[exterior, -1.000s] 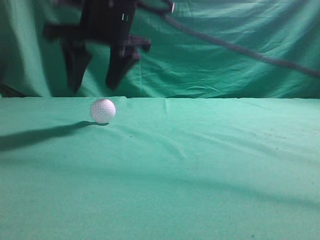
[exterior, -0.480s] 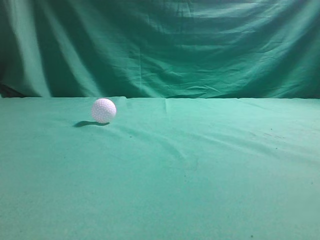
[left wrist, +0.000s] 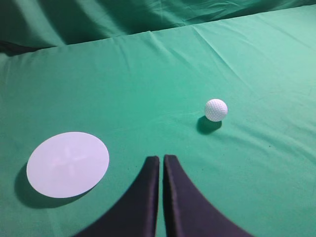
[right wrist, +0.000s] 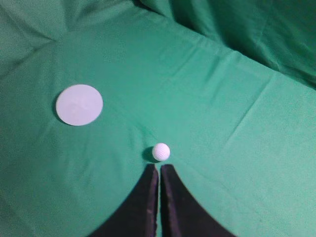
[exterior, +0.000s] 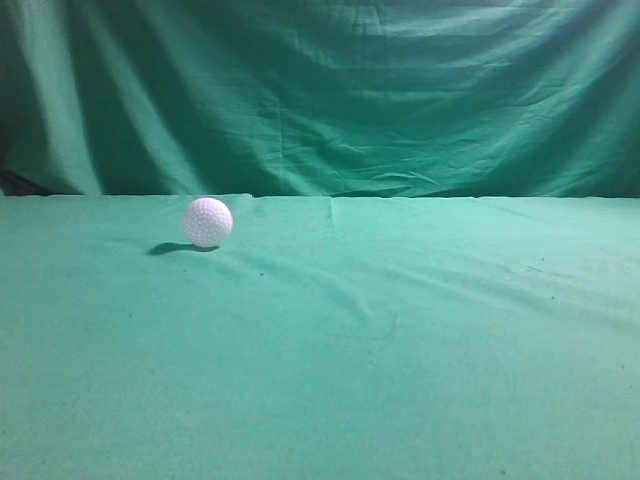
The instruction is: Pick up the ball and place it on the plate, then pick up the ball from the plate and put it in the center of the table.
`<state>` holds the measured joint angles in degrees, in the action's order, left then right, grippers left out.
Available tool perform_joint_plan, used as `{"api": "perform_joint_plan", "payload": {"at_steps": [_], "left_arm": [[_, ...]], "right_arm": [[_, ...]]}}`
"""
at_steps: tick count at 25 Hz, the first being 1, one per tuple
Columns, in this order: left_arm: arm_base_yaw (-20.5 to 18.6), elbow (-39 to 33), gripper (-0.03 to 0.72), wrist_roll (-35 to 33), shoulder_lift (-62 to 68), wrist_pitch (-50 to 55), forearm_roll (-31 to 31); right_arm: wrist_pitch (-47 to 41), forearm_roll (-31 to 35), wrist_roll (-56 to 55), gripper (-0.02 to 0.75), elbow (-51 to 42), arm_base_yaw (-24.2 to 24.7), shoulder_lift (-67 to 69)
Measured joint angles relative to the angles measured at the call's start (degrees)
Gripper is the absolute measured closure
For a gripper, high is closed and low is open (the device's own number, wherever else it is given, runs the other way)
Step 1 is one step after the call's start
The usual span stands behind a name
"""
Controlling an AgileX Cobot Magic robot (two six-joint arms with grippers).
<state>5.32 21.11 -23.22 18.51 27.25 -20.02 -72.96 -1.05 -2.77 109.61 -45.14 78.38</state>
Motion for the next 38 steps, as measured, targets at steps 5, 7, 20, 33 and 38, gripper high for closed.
{"api": "perform_joint_plan", "payload": {"at_steps": [5, 7, 20, 33, 38], "left_arm": [[0.00, 0.00, 0.688, 0.00, 0.00, 0.12, -0.04], [0.00, 0.00, 0.688, 0.00, 0.00, 0.23, -0.04], [0.00, 0.00, 0.688, 0.00, 0.00, 0.32, -0.04], [0.00, 0.00, 0.688, 0.00, 0.00, 0.67, -0.04], [0.00, 0.00, 0.688, 0.00, 0.00, 0.77, -0.04]], "right_arm": [[-0.10, 0.97, 0.00, 0.738, -4.06, 0.00, -9.23], [-0.10, 0.73, 0.00, 0.738, -9.11, 0.00, -14.35], [15.03, 0.69, -1.47, 0.738, -56.83, 0.00, -45.65], [41.35, 3.36, -2.06, 0.738, -84.95, 0.00, -59.05], [47.13, 3.72, -3.24, 0.738, -89.61, 0.00, -59.05]]}}
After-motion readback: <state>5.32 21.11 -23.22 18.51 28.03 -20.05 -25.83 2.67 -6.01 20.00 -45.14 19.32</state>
